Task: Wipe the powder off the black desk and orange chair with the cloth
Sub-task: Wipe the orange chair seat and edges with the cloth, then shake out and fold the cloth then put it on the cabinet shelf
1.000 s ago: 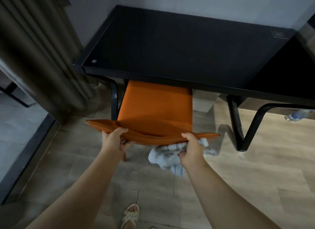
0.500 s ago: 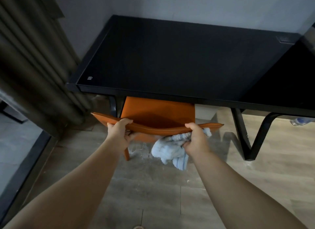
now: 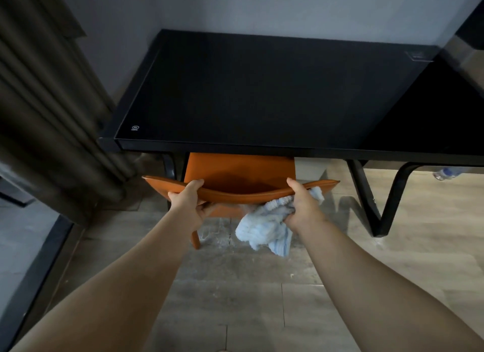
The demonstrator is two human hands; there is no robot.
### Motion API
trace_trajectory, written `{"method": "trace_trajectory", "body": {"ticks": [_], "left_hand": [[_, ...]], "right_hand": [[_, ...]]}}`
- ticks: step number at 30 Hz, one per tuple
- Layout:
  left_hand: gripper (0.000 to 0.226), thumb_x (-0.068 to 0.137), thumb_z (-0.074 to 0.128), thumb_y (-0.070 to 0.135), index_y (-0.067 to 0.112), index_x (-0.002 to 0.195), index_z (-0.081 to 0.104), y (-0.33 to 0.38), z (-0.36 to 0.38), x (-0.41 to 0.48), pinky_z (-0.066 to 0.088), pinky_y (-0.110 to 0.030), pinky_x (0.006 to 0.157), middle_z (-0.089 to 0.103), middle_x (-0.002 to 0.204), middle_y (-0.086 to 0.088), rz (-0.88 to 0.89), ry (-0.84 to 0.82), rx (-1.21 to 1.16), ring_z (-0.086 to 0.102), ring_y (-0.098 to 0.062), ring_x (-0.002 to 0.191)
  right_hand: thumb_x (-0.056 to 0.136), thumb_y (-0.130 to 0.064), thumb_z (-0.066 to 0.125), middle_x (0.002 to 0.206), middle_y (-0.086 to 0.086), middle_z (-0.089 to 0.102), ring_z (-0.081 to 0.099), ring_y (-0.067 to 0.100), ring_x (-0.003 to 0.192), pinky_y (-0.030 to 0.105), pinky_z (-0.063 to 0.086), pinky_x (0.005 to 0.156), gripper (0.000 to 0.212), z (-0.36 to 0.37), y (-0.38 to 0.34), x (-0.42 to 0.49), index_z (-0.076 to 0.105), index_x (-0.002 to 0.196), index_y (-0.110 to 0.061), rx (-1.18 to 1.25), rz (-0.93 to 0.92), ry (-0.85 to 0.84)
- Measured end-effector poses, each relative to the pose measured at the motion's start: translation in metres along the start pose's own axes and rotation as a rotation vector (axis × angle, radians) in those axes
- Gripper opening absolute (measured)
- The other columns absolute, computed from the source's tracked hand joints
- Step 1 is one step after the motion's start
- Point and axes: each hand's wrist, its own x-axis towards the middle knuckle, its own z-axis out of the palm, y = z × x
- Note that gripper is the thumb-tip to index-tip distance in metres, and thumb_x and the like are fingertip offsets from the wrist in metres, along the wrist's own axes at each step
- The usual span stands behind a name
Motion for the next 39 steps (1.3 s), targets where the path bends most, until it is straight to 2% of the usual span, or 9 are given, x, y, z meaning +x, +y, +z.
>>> {"method": "trace_trajectory", "body": {"ticks": [4,7,12,17,21,25,29,33,39], "left_hand": [[0.068,0.084,0.066,0.036,0.019,0.140,0.031,-0.003,-0.005,-0.021,0.056,-0.044,0.056,0.057,0.119,-0.018,-0.039,-0.080,0.084,0.065,-0.033,0.087],[0.053,0.087,0.063,0.032,0.011,0.131,0.042,-0.009,-0.006,-0.046,0.055,-0.041,0.058,0.059,0.108,-0.016,-0.037,-0.158,0.206,0.063,-0.031,0.091],[0.027,0.092,0.057,0.019,0.005,0.115,0.058,-0.016,0.003,-0.097,0.056,-0.043,0.074,0.069,0.099,-0.012,0.012,-0.315,0.456,0.066,-0.030,0.095],[0.010,0.095,0.051,0.014,0.015,0.102,0.059,-0.011,0.038,-0.155,0.049,-0.023,0.053,0.064,0.096,-0.005,0.260,-0.430,0.649,0.062,-0.015,0.078],[0.029,0.093,0.055,0.023,0.023,0.122,0.057,-0.009,0.064,-0.182,0.048,-0.037,0.095,0.058,0.117,0.000,0.578,-0.502,0.869,0.055,-0.017,0.106],[0.049,0.090,0.059,0.033,0.028,0.137,0.044,-0.001,0.088,-0.205,0.038,-0.026,0.097,0.044,0.125,0.017,0.695,-0.745,0.864,0.045,-0.004,0.114],[0.035,0.084,0.060,0.047,0.040,0.118,0.055,0.006,0.102,-0.221,0.048,-0.022,0.082,0.062,0.112,0.021,0.545,-0.982,0.893,0.058,0.002,0.103],[0.032,0.080,0.066,0.047,0.026,0.104,0.064,0.011,0.124,-0.236,0.050,-0.032,0.086,0.068,0.105,0.004,0.632,-0.952,0.980,0.062,-0.013,0.100],[0.027,0.078,0.073,0.037,0.015,0.090,0.063,0.011,0.155,-0.263,0.051,-0.037,0.080,0.068,0.099,-0.009,0.755,-0.859,0.883,0.064,-0.023,0.090]], "right_hand": [[0.078,-0.034,0.072,0.105,0.014,0.066,0.064,0.030,0.095,0.048,0.050,0.091,0.041,-0.010,0.005,-0.016,0.057,0.111,-0.013,-0.065,-0.039,0.030],[0.082,-0.028,0.064,0.094,0.013,0.065,0.061,0.026,0.083,0.040,0.050,0.075,0.014,-0.019,0.004,-0.032,0.058,0.085,-0.015,-0.204,-0.092,0.035],[0.079,-0.035,0.064,0.094,0.014,0.066,0.061,0.027,0.093,0.043,0.049,0.091,0.025,-0.032,-0.013,-0.072,0.063,0.091,-0.014,-0.230,-0.061,-0.024],[0.077,-0.032,0.067,0.080,0.009,0.070,0.065,0.025,0.087,0.035,0.051,0.076,0.018,-0.052,-0.043,-0.116,0.067,0.080,-0.014,-0.178,-0.158,-0.154],[0.083,-0.026,0.061,0.072,0.003,0.073,0.069,0.019,0.081,0.033,0.051,0.077,0.029,-0.070,-0.072,-0.153,0.072,0.058,-0.017,-0.172,-0.292,-0.317],[0.087,-0.026,0.058,0.090,0.010,0.072,0.068,0.022,0.089,0.034,0.052,0.078,0.022,-0.083,-0.101,-0.185,0.070,0.091,-0.009,-0.213,-0.385,-0.416],[0.085,-0.023,0.062,0.100,0.013,0.072,0.067,0.024,0.098,0.038,0.053,0.085,0.019,-0.098,-0.125,-0.208,0.069,0.098,-0.012,-0.315,-0.539,-0.439],[0.084,-0.018,0.063,0.100,0.012,0.072,0.068,0.024,0.097,0.037,0.054,0.084,0.021,-0.117,-0.145,-0.222,0.068,0.104,-0.013,-0.406,-0.660,-0.467],[0.079,-0.023,0.072,0.096,-0.002,0.074,0.070,0.011,0.086,0.023,0.052,0.067,0.028,-0.144,-0.167,-0.233,0.064,0.106,-0.025,-0.421,-0.823,-0.266]]}}
